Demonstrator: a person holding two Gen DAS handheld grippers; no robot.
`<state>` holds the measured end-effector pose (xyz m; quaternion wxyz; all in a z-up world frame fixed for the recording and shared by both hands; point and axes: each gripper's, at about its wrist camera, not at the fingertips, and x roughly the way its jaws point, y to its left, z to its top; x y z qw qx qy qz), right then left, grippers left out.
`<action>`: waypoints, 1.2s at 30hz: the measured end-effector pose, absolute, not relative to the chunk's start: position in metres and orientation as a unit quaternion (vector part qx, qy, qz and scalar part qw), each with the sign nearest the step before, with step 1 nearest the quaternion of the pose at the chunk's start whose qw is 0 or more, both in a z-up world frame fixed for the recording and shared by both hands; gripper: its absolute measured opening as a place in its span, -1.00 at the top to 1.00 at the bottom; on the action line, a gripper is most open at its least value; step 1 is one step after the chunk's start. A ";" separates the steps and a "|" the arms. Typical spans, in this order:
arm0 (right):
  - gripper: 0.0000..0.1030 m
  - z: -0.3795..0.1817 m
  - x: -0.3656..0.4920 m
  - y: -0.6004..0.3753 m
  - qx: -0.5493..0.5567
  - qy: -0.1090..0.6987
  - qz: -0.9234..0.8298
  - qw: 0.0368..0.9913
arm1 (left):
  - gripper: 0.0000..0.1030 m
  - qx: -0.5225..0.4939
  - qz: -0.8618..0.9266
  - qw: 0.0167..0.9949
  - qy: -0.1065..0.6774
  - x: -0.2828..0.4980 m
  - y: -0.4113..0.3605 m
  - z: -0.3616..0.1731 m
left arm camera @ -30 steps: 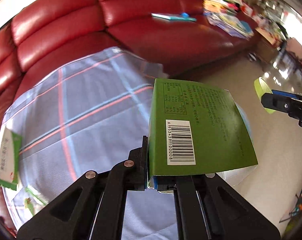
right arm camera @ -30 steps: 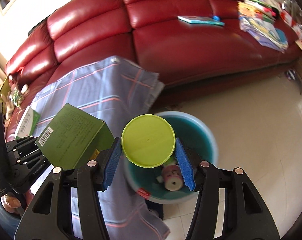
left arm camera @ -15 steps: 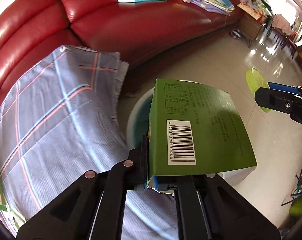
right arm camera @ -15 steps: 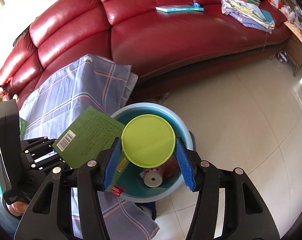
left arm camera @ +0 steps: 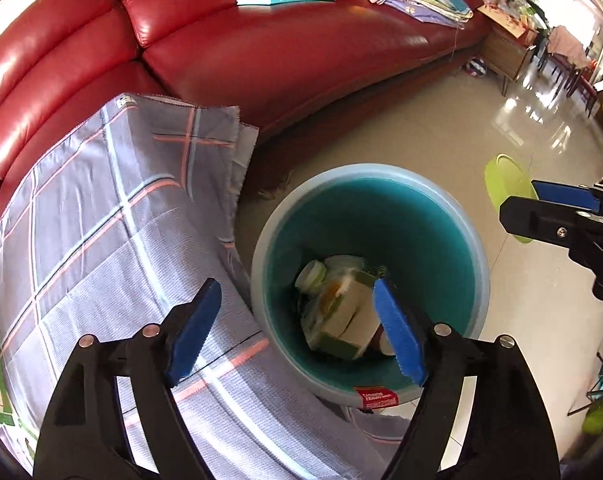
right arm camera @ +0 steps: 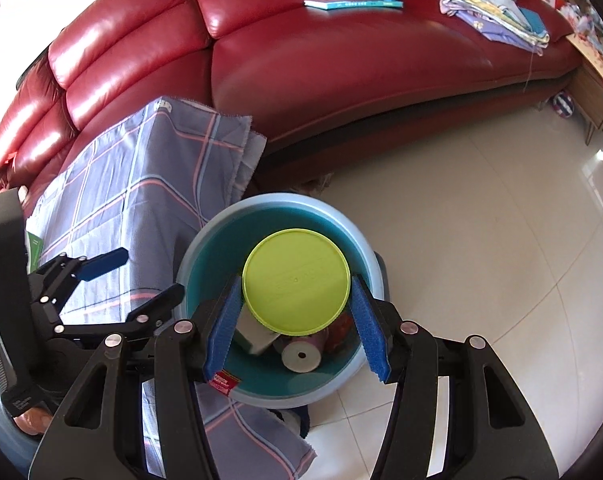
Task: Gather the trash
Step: 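Open the left tool to drop the green box into the bucket, then open the right tool to drop the yellow lid into the bucket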
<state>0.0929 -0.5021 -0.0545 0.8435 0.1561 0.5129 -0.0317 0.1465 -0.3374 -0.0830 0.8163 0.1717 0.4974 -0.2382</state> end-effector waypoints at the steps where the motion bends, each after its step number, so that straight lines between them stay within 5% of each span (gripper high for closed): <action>1: -0.08 -0.056 0.093 -0.501 0.156 0.515 -0.032 0.843 | -0.46 0.171 -0.238 0.816 0.498 0.146 -0.336 -0.083; 12: -0.10 -0.073 0.097 -0.501 0.164 0.538 -0.034 0.826 | -0.77 0.168 -0.244 0.821 0.488 0.136 -0.325 -0.073; 21: -0.10 -0.076 0.104 -0.497 0.157 0.542 -0.035 0.825 | -0.79 0.137 -0.255 0.824 0.488 0.136 -0.314 -0.066; 25: -0.53 -0.080 0.109 -0.498 0.173 0.546 -0.036 0.819 | -0.79 0.135 -0.255 0.823 0.489 0.135 -0.312 -0.066; 36: -0.90 -0.075 0.114 -0.490 0.168 0.546 -0.039 0.820 | -0.79 0.122 -0.256 0.822 0.494 0.136 -0.304 -0.066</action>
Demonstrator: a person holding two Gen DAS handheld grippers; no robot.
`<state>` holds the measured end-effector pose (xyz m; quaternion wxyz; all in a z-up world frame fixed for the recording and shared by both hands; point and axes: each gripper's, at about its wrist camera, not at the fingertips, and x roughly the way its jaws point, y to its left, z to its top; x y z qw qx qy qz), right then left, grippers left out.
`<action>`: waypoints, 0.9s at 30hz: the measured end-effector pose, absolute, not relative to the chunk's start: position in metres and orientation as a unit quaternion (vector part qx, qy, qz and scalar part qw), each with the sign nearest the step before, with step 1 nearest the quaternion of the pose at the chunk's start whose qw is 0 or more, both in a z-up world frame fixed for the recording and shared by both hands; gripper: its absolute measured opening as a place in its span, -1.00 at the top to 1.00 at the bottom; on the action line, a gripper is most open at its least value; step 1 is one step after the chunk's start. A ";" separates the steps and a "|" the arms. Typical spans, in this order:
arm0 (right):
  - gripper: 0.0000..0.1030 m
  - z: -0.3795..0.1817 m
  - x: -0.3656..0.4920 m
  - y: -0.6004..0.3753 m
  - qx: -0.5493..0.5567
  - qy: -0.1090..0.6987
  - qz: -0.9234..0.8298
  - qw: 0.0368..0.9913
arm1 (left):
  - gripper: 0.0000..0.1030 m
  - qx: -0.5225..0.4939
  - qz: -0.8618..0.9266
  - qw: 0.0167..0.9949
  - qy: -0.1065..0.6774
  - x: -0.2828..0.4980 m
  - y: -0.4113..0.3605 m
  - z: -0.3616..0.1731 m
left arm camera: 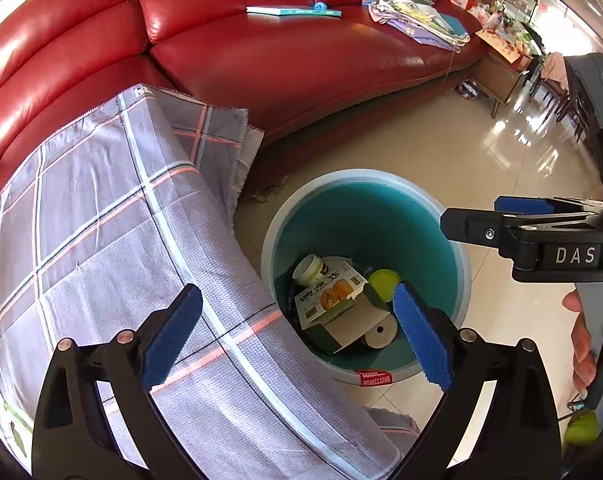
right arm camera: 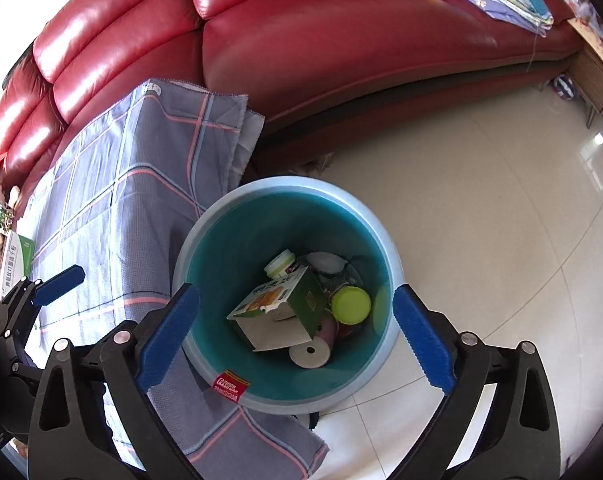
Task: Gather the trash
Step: 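Open the right tool to drop the yellow lid into the bucket, then move both open tools back over the table toward the snack packet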
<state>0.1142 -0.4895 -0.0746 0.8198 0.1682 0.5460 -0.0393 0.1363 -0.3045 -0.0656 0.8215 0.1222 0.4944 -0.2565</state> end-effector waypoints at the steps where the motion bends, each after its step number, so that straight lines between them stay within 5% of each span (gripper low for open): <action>1: -0.91 -0.074 0.115 -0.488 0.165 0.548 -0.041 0.819 | -0.79 0.120 -0.257 0.822 0.495 0.137 -0.303 -0.065; 27: -0.92 -0.013 0.086 -0.433 0.116 0.533 -0.046 0.837 | -0.87 0.074 -0.251 0.852 0.453 0.103 -0.242 -0.012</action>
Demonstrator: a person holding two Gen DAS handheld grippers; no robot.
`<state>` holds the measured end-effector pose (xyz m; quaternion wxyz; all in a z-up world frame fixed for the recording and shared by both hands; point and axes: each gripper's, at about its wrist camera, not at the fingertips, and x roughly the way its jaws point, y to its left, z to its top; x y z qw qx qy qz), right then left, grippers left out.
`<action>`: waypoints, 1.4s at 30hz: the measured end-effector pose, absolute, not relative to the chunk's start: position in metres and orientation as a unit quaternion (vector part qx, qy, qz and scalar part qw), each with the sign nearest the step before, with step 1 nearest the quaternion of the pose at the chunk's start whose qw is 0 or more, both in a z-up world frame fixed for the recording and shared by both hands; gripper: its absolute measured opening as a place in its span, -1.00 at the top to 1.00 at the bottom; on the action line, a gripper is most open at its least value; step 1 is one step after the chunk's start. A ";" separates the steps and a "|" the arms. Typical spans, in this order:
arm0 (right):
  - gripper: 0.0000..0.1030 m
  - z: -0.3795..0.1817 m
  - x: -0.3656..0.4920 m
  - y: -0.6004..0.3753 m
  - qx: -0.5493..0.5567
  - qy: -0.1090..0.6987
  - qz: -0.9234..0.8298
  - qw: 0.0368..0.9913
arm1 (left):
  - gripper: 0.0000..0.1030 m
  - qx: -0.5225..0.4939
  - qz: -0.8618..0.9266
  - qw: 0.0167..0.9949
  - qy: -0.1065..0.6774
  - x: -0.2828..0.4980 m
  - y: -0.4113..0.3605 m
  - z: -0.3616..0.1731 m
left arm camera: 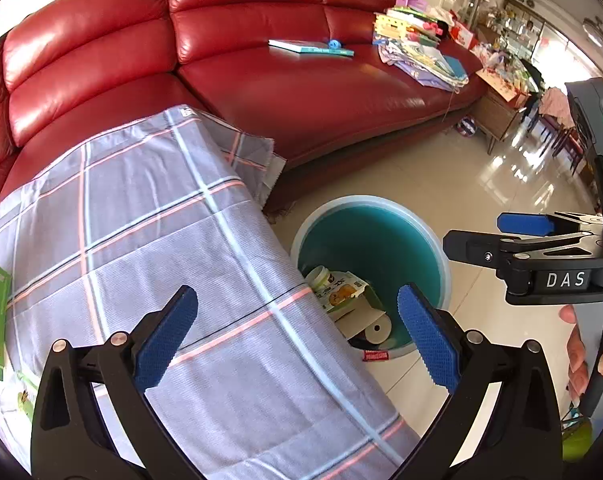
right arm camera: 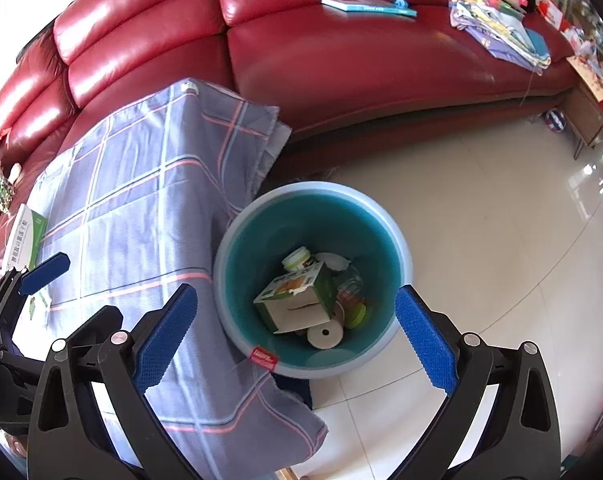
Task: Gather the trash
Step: 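Move both open tools back over the table toward the snack packet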
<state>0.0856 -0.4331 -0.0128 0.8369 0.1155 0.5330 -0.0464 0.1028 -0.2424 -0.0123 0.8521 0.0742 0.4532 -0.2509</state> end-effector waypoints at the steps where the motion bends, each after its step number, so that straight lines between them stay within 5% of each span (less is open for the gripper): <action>1: -0.92 -0.010 0.084 -0.430 0.114 0.532 -0.046 0.838 | -0.87 0.073 -0.250 0.853 0.452 0.102 -0.239 -0.011; 24: -0.92 -0.001 0.117 -0.222 0.026 0.558 0.074 0.826 | -0.87 0.017 -0.094 0.883 0.459 0.080 0.014 -0.018; 42: -0.92 -0.058 0.140 -0.008 -0.017 0.640 0.172 0.748 | -0.87 -0.031 -0.038 0.871 0.488 0.051 0.179 -0.065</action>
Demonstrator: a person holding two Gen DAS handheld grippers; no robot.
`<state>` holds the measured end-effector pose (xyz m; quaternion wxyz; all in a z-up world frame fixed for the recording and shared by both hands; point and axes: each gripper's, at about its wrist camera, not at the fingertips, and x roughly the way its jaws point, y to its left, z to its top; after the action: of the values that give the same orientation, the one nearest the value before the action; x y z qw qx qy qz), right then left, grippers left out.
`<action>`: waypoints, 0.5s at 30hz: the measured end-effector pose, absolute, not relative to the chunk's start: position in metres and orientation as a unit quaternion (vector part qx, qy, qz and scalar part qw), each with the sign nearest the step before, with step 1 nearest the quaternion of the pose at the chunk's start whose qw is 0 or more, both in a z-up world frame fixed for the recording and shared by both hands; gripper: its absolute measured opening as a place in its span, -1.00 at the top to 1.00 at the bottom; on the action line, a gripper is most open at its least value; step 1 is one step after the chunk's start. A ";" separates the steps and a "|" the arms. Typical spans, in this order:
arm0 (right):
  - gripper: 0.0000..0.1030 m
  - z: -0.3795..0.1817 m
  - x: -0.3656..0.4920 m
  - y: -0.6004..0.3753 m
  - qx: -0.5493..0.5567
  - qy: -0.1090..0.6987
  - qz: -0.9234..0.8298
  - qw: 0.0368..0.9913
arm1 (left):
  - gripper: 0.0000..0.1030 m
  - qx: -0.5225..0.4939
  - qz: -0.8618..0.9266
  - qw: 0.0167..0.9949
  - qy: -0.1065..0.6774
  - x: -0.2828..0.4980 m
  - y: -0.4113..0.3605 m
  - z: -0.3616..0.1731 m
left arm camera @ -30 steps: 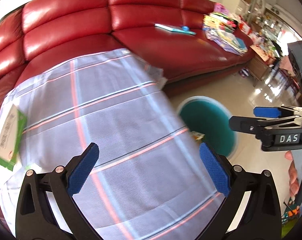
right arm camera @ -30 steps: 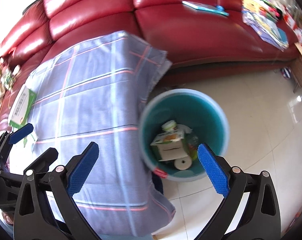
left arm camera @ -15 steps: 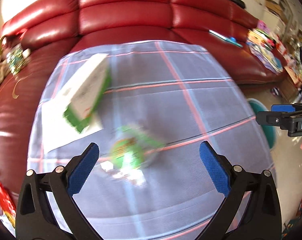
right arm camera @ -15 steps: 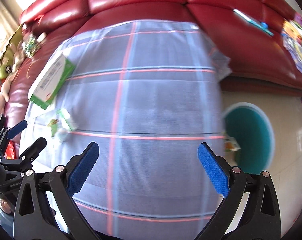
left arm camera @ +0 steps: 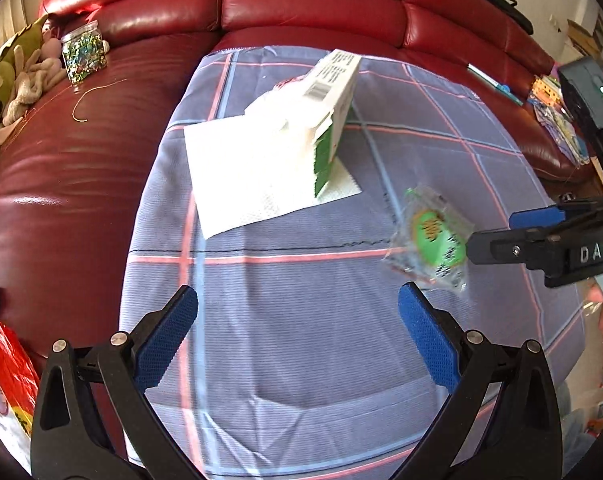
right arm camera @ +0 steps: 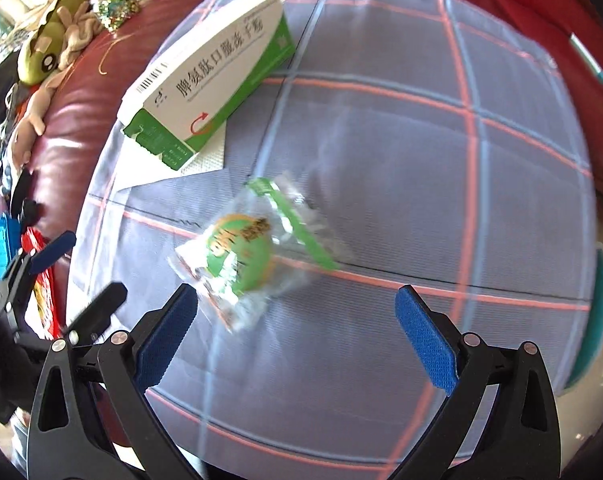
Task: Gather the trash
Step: 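Move both open tools back over the table toward the snack packet, then grasp the clear green-printed snack packet with the right tool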
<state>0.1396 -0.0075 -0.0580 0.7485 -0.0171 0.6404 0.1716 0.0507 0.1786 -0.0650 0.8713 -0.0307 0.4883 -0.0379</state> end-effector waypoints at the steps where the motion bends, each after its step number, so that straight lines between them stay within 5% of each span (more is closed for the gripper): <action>1: -0.92 -0.062 0.143 -0.004 -0.008 0.647 0.169 0.744 | -0.87 -0.031 -0.037 0.870 0.491 0.051 0.183 -0.068; 11: -0.92 -0.086 0.154 0.012 0.036 0.664 0.161 0.729 | -0.87 -0.055 -0.034 0.866 0.496 0.056 0.208 -0.076; 15: -0.58 -0.088 0.153 0.017 0.015 0.656 0.159 0.738 | -0.87 -0.058 -0.035 0.865 0.497 0.060 0.208 -0.075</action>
<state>0.1530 0.0175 -0.0883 0.7378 0.0150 0.6559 0.1586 0.0596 0.2078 -0.0753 0.8653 -0.0577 0.4966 -0.0349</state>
